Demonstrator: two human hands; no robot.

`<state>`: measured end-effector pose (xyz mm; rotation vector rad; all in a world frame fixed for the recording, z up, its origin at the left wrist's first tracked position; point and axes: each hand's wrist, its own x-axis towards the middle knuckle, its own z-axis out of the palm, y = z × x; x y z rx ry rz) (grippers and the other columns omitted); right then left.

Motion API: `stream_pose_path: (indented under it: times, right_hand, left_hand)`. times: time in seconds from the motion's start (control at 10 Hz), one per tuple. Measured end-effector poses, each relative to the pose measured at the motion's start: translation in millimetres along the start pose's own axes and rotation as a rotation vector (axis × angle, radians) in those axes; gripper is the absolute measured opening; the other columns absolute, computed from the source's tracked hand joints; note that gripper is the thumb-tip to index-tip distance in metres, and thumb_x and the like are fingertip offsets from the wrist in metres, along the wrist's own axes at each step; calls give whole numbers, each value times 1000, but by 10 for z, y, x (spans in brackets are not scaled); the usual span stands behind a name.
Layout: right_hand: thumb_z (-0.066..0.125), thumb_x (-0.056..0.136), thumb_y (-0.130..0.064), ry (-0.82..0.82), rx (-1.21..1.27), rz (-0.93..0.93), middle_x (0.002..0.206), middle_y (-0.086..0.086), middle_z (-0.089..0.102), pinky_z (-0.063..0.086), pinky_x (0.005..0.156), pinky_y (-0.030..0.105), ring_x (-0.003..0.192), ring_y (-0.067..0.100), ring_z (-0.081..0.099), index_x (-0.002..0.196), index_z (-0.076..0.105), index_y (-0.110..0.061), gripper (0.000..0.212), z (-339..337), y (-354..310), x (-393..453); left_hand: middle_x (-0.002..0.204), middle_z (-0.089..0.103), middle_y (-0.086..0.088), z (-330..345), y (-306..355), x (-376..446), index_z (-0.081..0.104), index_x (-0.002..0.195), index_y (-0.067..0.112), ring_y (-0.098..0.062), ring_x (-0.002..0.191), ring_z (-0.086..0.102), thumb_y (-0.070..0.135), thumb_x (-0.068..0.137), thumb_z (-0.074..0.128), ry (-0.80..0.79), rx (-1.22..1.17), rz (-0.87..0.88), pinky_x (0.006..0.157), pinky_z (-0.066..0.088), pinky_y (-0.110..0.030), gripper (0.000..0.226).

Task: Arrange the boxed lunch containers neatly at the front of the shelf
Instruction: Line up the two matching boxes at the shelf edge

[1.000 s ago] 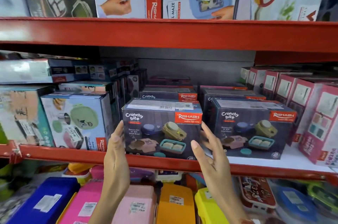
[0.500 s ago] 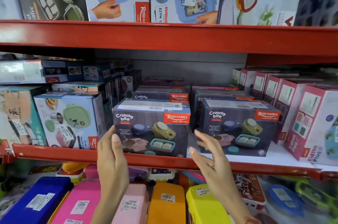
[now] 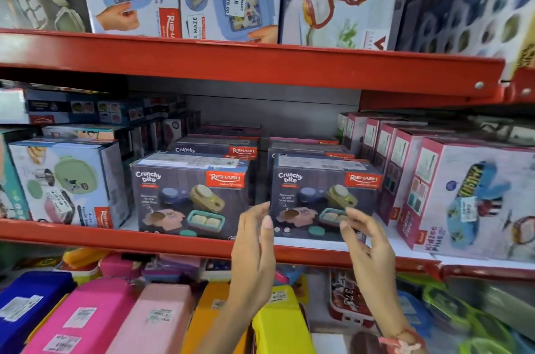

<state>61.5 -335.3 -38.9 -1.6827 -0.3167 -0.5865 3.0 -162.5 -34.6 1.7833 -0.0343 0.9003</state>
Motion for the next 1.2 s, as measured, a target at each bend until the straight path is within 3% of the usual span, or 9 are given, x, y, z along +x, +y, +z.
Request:
stream_pose_path:
  times: [0.1,0.2,0.3,0.4,0.6,0.7,0.8,1.0,1.2]
  right_hand:
    - [62,91,-27,126,1,56,133,3,53,47,105,42,124,15,51,127,54,-22,37,-121,94,58]
    - [62,89,-35,59,-45,118,147,2,40,36,113,48,137,18,38,140,40,-27,56,-212,94,140]
    - [64,88,-35,-103,-50,153,152,-2,34,34,114,40,134,10,36,148,28,-30,70,-261,77,193]
    - [65,87,-36,-141,-48,118,150,-4,39,38,110,37,131,8,40,148,30,-32,70,-314,95,146]
    - [63,89,-33,-121,-35,115,147,0,45,41,104,31,129,11,45,146,35,-33,64,-347,126,113]
    - [63,89,-32,-140,-4,116,145,-4,47,41,91,12,129,8,45,136,39,-42,54,-324,76,132]
    - [62,90,-31,-115,32,143,143,-5,47,38,78,6,126,6,45,134,38,-43,52,-339,51,122]
    - [61,90,-33,-103,70,126,130,-16,49,42,74,4,110,-14,47,115,38,-60,44,-356,-45,29]
    - [55,75,-56,-61,-8,88,138,-7,45,44,99,28,128,11,45,135,38,-44,63,-312,-87,-28]
  left_hand:
    - [141,45,9,121,18,16,38,137,33,25,119,37,50,98,23,13,-7,-102,93,23,5,44]
    - [153,38,8,168,4,52,30,149,27,2,135,35,62,89,19,-39,-71,-176,108,23,-10,70]
    - [152,46,4,173,-33,73,32,147,35,-12,140,40,85,74,15,-59,-102,-198,118,29,-35,90]
    - [150,47,5,156,-11,22,34,143,38,-11,139,41,90,69,14,-53,-85,-190,117,29,-34,93]
    - [164,13,8,222,103,67,13,155,26,-6,150,11,63,89,14,-95,32,-212,112,8,-19,76]
    - [164,20,7,246,123,106,16,154,27,-10,151,13,65,84,16,-94,-23,-259,121,9,-29,80]
    - [161,29,6,212,113,39,22,153,28,-11,150,22,80,77,15,-63,-53,-279,123,17,-39,92]
    - [151,45,6,82,87,-94,34,147,33,-12,143,36,97,60,15,-62,-99,-259,120,26,-44,110]
    - [146,51,6,-40,148,-88,38,145,34,-13,139,41,95,65,14,-56,-39,-251,118,30,-44,104]
